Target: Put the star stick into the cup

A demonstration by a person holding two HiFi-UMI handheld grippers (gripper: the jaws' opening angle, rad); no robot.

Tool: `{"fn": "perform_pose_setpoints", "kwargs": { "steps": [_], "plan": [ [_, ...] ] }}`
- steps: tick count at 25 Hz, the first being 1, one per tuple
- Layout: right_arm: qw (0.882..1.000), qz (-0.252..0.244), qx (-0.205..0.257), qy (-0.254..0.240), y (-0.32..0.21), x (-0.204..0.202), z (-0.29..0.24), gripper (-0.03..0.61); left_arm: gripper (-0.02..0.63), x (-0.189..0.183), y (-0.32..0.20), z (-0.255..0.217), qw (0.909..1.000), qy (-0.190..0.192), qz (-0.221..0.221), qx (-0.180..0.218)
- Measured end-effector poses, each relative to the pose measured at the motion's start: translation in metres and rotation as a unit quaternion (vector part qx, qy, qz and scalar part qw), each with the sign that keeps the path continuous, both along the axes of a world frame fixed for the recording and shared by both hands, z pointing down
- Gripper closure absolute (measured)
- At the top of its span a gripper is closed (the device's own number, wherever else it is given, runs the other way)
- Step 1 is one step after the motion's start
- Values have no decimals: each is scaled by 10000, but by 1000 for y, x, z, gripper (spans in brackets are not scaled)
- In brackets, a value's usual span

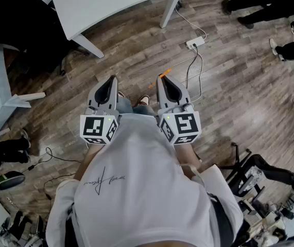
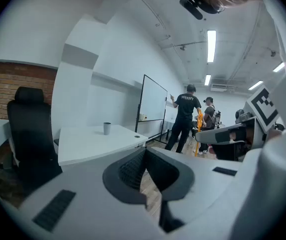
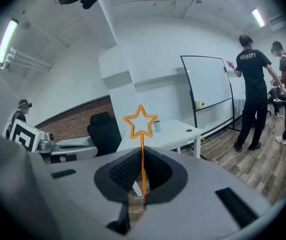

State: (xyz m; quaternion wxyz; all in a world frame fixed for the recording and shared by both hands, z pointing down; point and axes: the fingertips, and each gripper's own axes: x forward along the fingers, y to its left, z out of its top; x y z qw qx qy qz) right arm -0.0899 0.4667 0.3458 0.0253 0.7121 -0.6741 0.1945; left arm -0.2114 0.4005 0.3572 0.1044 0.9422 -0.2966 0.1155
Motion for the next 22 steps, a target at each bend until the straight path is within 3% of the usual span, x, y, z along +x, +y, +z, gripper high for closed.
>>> {"fn": "perform_pose_setpoints", "kwargs": {
  "steps": [11,17,22],
  "plan": [
    [9998,176,-42,-74,-2,19,8,565,606,-6,-15,12,9997,-139,-141,-125],
    [9984,223,64,-518,-5,29,12,565,606,-9,-13,20,9991,-233,-215,-265],
    [9992,204,-48,-332,-17,34,16,565,606,-16,-31,24,9980,-218,-456,-386]
  ]
}}
